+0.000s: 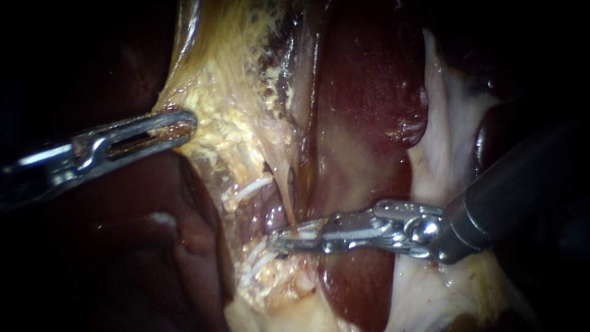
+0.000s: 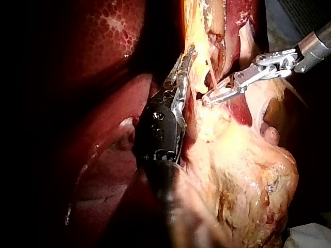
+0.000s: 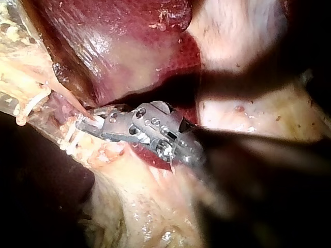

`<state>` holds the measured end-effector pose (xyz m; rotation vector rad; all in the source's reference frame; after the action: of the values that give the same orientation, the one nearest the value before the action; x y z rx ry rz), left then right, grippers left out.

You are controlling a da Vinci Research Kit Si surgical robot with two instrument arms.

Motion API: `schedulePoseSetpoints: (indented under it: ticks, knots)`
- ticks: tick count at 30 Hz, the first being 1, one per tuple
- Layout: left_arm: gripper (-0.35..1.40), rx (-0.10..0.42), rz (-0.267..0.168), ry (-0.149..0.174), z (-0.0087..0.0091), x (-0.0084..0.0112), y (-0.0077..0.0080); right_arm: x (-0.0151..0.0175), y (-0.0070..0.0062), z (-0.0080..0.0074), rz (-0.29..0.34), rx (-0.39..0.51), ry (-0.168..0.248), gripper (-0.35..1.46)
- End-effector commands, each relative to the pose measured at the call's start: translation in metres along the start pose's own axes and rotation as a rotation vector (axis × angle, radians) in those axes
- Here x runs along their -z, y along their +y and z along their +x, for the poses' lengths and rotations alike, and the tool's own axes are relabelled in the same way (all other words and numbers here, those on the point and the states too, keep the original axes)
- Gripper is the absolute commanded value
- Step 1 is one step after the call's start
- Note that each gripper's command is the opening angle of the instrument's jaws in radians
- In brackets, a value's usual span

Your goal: Going back first clip right tube

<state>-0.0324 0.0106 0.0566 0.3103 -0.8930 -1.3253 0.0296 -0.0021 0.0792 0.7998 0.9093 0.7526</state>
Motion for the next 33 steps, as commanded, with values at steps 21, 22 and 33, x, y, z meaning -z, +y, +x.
schedulePoseSetpoints:
  ticks: [21, 22, 33]
  knots:
    - [-0.35, 0.000, 0.000, 0.000, 0.0000, 0.0001, 0.0000, 0.0016, -0.0009, 0.0006, 0.028, 0.373, 0.097, 0.60]
    - [-0.35, 0.000, 0.000, 0.000, 0.0000, 0.0001, 0.0000, 0.0020, -0.0010, 0.0007, 0.031, 0.389, 0.100, 0.60]
    - [-0.35, 0.000, 0.000, 0.000, 0.0000, 0.0001, 0.0000, 0.0090, -0.0031, 0.0042, 0.041, 0.552, 0.196, 0.60]
